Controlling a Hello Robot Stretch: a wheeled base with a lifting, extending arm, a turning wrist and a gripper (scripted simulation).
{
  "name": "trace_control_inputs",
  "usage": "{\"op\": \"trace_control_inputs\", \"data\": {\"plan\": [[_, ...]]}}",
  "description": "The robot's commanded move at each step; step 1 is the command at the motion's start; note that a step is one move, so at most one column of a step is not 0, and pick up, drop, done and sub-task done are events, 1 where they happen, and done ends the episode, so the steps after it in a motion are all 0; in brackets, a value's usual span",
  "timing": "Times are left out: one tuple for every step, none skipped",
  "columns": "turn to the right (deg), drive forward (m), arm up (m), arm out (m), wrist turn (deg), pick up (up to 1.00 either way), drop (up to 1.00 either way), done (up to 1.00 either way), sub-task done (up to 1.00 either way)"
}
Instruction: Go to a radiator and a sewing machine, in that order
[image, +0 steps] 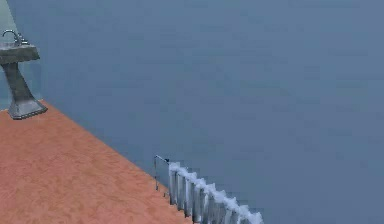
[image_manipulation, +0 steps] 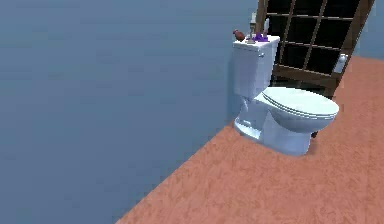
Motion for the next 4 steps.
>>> {"op": "trace_control_inputs", "data": {"plan": [[-45.0, 0.00, 0.00, 0.00, 0.0, 0.00, 0.00, 0.00, 0.00], [-45.0, 0.00, 0.00, 0.00, 0.0, 0.00, 0.00, 0.00, 0.00], [-45.0, 0.00, 0.00, 0.00, 0.0, 0.00, 0.00, 0.00, 0.00], [-6.0, 0.00, 0.00, 0.00, 0.0, 0.00, 0.00, 0.00, 0.00]]}}
